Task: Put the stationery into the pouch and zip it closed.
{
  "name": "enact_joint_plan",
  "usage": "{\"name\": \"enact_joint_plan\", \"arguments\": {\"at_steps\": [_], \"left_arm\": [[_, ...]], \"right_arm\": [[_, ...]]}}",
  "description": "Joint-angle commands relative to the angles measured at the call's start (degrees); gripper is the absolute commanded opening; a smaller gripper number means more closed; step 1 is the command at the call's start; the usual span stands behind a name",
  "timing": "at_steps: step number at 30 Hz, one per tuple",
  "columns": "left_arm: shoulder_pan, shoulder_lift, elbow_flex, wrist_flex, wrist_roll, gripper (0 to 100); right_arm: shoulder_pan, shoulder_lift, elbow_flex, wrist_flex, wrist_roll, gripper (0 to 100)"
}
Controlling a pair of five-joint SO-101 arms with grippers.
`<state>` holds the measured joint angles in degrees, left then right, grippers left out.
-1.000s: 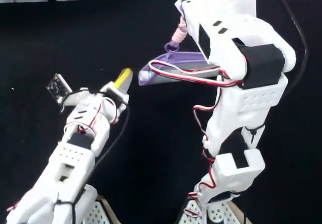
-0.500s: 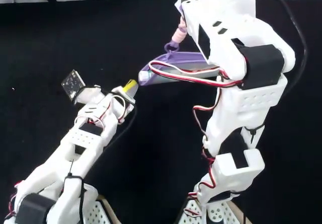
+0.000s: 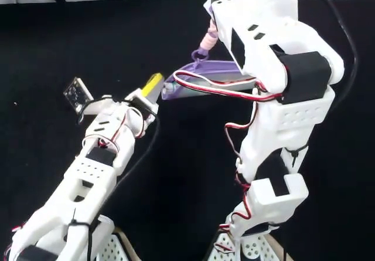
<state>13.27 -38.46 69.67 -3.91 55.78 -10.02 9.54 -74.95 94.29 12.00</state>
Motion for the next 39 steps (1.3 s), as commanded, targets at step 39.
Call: {"name": "enact_joint_plan", "arguments": {"at_steps": [39], "left_arm": [[1.36,8.44,3.91,-11.43,-7.3,22]], "right_arm": [[0.44,-0.66,-2.51,-1.58,-0.53,1.1]]}}
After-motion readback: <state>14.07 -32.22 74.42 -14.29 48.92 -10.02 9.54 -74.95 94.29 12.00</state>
